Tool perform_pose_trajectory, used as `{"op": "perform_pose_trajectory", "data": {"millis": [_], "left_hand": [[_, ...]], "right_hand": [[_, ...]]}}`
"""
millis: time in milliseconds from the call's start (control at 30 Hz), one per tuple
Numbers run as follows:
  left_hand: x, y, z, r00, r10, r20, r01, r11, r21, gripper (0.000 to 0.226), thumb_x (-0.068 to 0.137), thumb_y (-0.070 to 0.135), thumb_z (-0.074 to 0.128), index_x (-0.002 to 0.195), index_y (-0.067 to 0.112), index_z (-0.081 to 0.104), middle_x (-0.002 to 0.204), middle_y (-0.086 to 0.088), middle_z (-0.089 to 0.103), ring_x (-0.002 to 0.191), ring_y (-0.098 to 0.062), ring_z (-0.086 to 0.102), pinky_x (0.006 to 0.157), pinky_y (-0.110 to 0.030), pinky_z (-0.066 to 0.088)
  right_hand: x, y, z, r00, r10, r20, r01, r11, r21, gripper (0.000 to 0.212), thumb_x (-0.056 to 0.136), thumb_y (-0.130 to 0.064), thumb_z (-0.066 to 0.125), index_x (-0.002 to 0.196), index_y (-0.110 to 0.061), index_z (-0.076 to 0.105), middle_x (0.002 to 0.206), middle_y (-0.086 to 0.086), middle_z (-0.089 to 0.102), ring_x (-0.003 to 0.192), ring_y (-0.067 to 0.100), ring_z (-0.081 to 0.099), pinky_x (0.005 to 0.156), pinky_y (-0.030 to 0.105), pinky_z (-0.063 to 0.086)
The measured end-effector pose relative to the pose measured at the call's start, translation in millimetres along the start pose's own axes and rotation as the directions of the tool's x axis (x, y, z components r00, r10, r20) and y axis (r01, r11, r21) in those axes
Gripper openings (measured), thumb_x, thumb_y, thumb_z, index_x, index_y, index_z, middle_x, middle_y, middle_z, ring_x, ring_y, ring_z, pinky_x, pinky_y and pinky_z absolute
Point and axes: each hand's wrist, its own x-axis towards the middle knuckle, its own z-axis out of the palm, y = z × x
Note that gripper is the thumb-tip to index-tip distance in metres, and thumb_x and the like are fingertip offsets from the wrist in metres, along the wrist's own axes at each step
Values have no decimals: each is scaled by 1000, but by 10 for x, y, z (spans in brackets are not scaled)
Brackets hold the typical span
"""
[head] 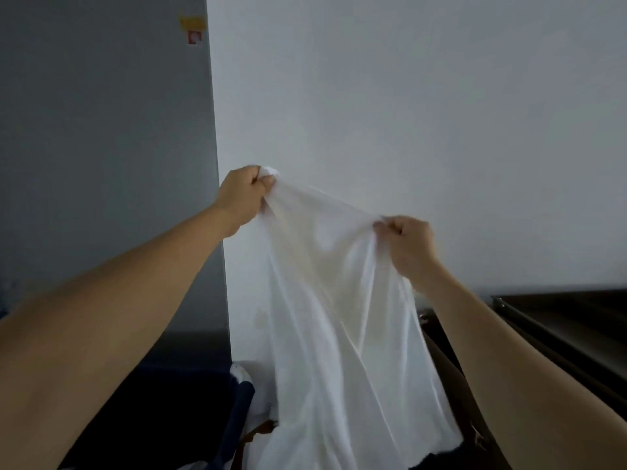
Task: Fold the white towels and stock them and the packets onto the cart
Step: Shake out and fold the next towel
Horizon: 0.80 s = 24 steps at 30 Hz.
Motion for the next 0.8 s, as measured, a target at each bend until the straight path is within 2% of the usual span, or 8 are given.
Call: {"op": "perform_pose_trajectory", "data": {"millis": [67, 200, 300, 367, 433, 567, 733, 800], "left_hand": [[-31, -155, -8, 998, -54, -22, 54, 999, -6, 29, 92, 39, 57, 81, 13, 61, 80, -2, 59, 73, -22, 54, 67, -43, 48], [-70, -348, 12, 995, -89, -38, 88, 995, -42, 39, 81, 48, 56, 80, 9, 60, 78, -5, 59, 73, -22, 55, 66, -42, 49], [-84, -269, 49, 994, -81, -77, 75, 994, -73, 46, 92, 40, 56, 85, -5, 51, 75, -8, 50, 69, -20, 47, 61, -36, 41], [-10, -115, 60, 986, -58, -159, 41, 993, -106, 43, 97, 34, 55, 86, -7, 50, 73, -7, 46, 66, -18, 42, 58, -34, 36], [68, -52, 64, 977, -56, -206, 20, 985, -173, 43, 96, 35, 55, 89, -7, 53, 75, -7, 48, 68, -17, 43, 59, -34, 37], [-23, -369, 38, 988, -132, -82, 128, 990, -54, 29, 95, 29, 59, 83, 3, 60, 78, -6, 57, 73, -19, 53, 65, -35, 46], [31, -206, -54, 958, -50, -283, -19, 971, -237, 41, 96, 30, 58, 94, -11, 57, 80, -9, 53, 70, -15, 47, 57, -27, 39], [34, -207, -108, 956, -54, -289, -20, 968, -249, 38, 96, 28, 57, 97, -10, 59, 82, -9, 54, 73, -16, 48, 62, -30, 41]], "right_hand": [[19, -69, 17, 995, -34, -95, 37, 999, 27, 19, 96, -26, 62, 94, -14, 77, 78, 1, 67, 80, 21, 61, 71, 28, 42], [-217, 238, 238, 961, 36, 273, 95, 888, -451, 25, 100, -24, 53, 103, -9, 73, 110, 19, 70, 107, 37, 63, 78, 33, 43], [-29, -60, 38, 989, -141, -38, 128, 961, -244, 27, 99, -18, 54, 119, -13, 71, 120, 12, 70, 114, 30, 61, 92, 31, 44], [39, -315, -52, 940, -224, -258, 207, 974, -94, 27, 100, -16, 52, 121, -17, 70, 120, 6, 68, 111, 22, 60, 93, 27, 41], [5, -324, 7, 956, -188, -226, 154, 975, -160, 27, 102, -21, 50, 121, -19, 68, 120, 6, 66, 110, 24, 59, 89, 29, 41], [-158, 86, 98, 988, 55, 144, 12, 903, -429, 28, 103, -29, 47, 117, -16, 67, 117, 13, 68, 110, 35, 60, 86, 37, 46], [-31, -376, -8, 945, -292, -149, 246, 932, -267, 29, 105, -29, 45, 120, -16, 67, 120, 7, 65, 109, 28, 58, 87, 33, 40], [-47, -347, 25, 955, -270, -123, 219, 922, -321, 30, 104, -33, 45, 115, -17, 68, 117, 6, 64, 107, 28, 58, 83, 32, 39]]}}
